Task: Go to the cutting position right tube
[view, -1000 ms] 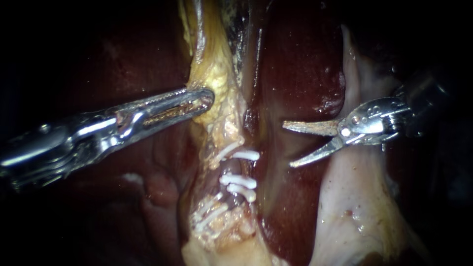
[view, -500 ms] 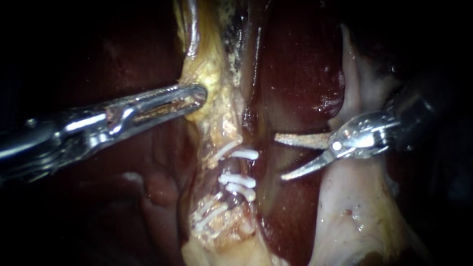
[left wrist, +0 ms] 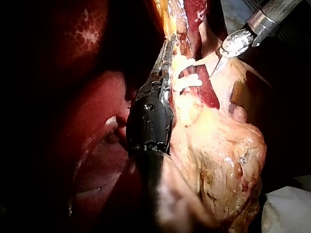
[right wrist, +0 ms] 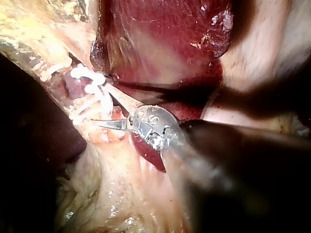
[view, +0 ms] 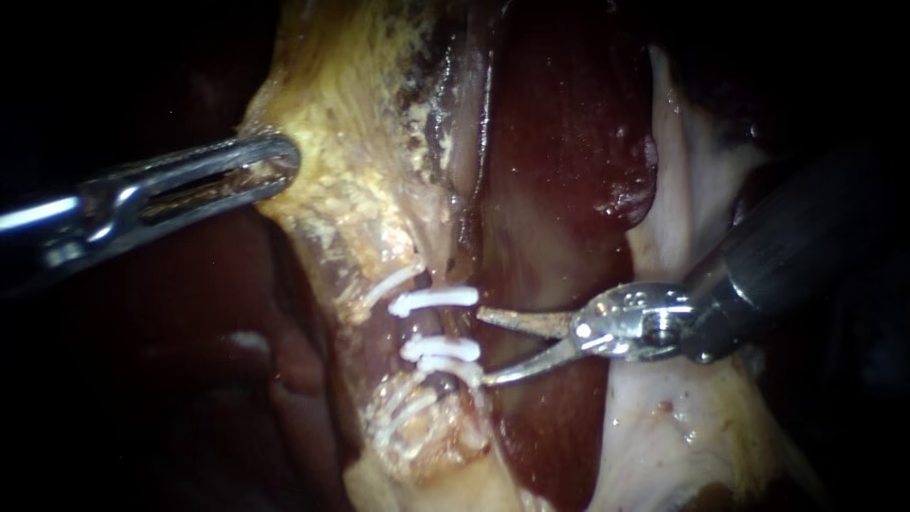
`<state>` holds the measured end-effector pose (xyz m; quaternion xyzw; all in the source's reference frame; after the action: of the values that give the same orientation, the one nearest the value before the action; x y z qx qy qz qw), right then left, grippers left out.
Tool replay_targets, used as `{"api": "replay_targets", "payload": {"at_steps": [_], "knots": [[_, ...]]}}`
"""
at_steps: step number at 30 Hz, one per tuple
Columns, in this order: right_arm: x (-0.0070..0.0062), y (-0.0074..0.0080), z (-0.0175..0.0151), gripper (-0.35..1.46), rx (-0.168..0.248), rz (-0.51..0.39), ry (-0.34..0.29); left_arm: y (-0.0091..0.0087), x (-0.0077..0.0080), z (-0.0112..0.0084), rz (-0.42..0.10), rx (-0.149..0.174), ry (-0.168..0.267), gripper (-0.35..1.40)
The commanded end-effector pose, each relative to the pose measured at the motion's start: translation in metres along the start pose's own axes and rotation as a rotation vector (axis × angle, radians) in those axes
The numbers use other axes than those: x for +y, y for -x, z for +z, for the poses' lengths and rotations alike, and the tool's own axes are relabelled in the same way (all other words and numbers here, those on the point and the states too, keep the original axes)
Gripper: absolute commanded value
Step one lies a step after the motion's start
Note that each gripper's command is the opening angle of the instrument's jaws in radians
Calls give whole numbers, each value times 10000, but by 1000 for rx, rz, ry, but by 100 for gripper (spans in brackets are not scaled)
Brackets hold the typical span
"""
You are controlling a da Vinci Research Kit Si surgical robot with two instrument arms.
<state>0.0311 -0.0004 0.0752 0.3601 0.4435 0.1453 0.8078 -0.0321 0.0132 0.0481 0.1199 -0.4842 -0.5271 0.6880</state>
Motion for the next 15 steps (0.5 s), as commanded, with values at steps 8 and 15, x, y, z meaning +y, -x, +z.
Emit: {"api": "replay_targets", "payload": {"at_steps": [8,15], "knots": [[13,1,21,139,-16,36,-9,0,-3,-3,1,-1,3,-35],[26,2,43,139,-20,47,-21,-1,-3,-4,1,-1,3,-35]]}}
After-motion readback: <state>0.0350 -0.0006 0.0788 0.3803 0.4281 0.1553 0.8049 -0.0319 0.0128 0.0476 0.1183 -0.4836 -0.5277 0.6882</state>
